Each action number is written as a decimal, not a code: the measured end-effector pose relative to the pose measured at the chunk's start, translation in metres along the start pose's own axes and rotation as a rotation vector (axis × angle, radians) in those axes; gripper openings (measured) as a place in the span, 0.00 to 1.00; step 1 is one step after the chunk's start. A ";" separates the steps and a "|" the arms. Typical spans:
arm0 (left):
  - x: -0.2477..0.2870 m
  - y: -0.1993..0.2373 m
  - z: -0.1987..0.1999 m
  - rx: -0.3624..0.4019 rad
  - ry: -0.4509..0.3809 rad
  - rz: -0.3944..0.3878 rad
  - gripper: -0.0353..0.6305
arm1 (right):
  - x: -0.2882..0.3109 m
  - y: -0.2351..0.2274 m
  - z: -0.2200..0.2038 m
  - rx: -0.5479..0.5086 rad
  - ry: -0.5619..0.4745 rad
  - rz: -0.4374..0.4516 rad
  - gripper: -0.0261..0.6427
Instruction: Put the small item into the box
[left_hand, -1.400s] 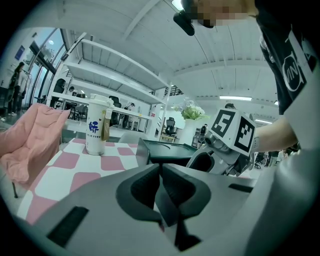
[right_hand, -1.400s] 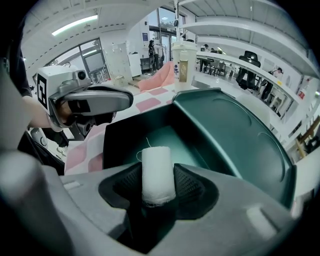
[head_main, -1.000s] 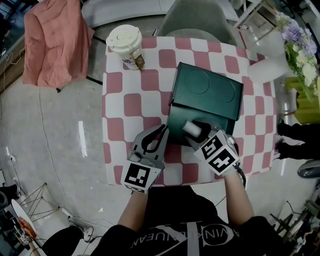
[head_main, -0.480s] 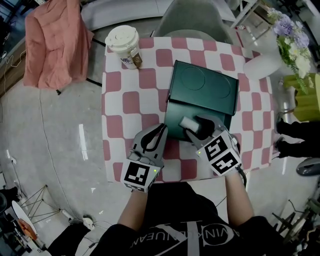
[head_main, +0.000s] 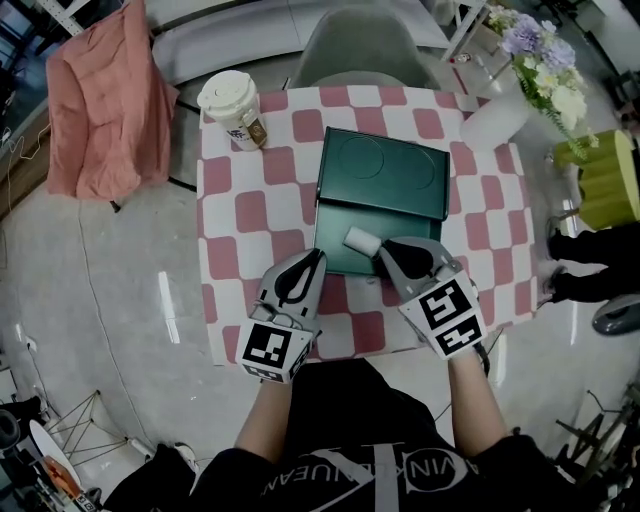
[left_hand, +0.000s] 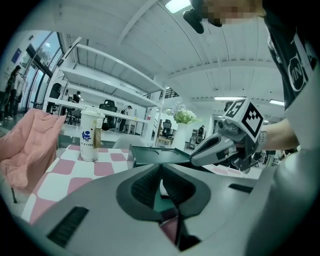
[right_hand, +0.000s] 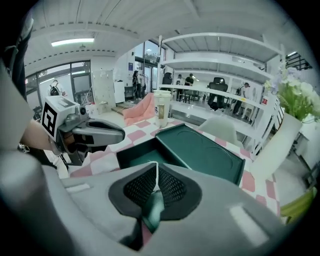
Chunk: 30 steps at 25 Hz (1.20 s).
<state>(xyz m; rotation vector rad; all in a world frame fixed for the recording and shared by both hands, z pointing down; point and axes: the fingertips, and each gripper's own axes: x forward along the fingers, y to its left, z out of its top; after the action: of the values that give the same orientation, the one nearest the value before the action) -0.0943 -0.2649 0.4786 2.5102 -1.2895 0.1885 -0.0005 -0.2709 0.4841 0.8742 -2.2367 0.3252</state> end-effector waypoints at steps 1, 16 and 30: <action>-0.001 -0.001 0.001 0.001 -0.002 0.000 0.08 | -0.004 0.000 0.000 0.009 -0.013 -0.005 0.06; -0.019 -0.031 0.024 0.031 -0.049 0.004 0.08 | -0.057 0.009 0.007 0.090 -0.205 -0.010 0.05; -0.048 -0.060 0.042 0.031 -0.113 0.039 0.08 | -0.106 0.020 0.003 0.140 -0.348 -0.022 0.05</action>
<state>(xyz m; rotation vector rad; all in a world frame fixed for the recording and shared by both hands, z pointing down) -0.0750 -0.2091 0.4140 2.5560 -1.3902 0.0763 0.0408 -0.2047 0.4090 1.0984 -2.5439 0.3439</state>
